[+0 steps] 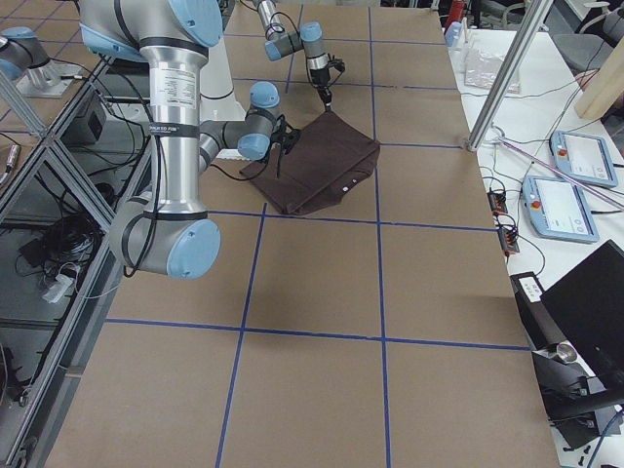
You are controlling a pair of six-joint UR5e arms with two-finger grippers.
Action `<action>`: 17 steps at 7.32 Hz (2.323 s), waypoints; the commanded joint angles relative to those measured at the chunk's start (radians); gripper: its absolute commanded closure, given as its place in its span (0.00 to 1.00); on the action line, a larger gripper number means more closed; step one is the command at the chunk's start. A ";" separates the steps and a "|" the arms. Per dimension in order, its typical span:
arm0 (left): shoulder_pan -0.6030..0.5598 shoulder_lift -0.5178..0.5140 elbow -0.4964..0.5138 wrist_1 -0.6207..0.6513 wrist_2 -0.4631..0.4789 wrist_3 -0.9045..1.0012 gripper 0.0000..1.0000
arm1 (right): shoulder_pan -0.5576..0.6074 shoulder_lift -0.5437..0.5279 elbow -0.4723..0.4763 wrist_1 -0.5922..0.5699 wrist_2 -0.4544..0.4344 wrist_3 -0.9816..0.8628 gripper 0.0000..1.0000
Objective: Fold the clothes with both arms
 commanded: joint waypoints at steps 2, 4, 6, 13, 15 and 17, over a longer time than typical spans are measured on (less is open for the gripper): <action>-0.115 0.049 -0.018 0.028 0.000 0.242 1.00 | 0.020 0.004 0.005 0.000 0.003 0.001 0.00; -0.248 -0.087 0.147 0.022 -0.003 0.282 1.00 | 0.047 0.004 0.005 0.000 0.009 -0.001 0.00; -0.363 -0.330 0.446 -0.022 -0.005 0.330 1.00 | 0.070 0.008 0.003 0.000 0.008 0.001 0.00; -0.379 -0.101 0.206 -0.182 -0.153 0.334 0.61 | 0.084 0.390 -0.225 -0.301 -0.054 -0.132 0.00; -0.379 -0.078 0.203 -0.182 -0.153 0.337 0.61 | 0.054 0.551 -0.377 -0.382 -0.073 -0.421 0.00; -0.379 -0.077 0.208 -0.182 -0.153 0.337 0.60 | 0.017 0.577 -0.422 -0.403 -0.133 -0.591 0.00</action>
